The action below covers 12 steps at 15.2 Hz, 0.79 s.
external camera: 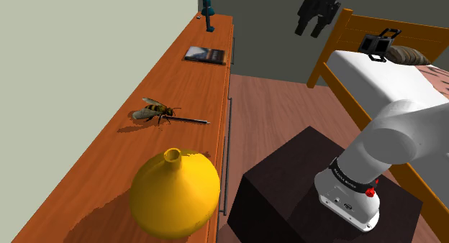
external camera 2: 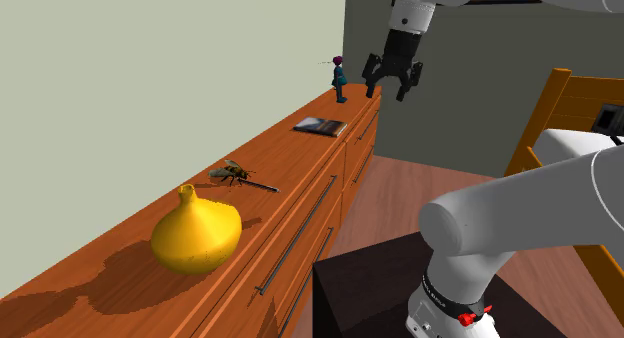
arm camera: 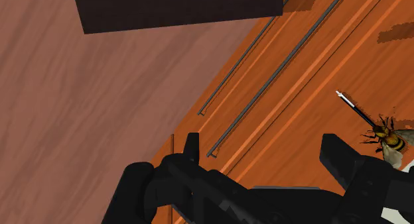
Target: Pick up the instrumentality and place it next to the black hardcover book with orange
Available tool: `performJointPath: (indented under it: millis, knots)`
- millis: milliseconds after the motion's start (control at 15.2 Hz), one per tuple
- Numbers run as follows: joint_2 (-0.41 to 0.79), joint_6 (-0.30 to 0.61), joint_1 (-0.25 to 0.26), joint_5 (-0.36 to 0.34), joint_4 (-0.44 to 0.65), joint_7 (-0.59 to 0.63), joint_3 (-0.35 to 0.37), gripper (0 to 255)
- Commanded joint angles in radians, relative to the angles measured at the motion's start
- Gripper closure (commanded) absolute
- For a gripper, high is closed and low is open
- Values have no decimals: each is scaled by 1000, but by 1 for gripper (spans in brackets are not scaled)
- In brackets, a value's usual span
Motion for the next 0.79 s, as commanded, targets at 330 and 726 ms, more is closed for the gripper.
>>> performJointPath:
  millis: [330,726]
  knots:
    - [104,115,63,15,-27,-60,50,0]
    - [244,245,135,26,-37,-127,113,0]
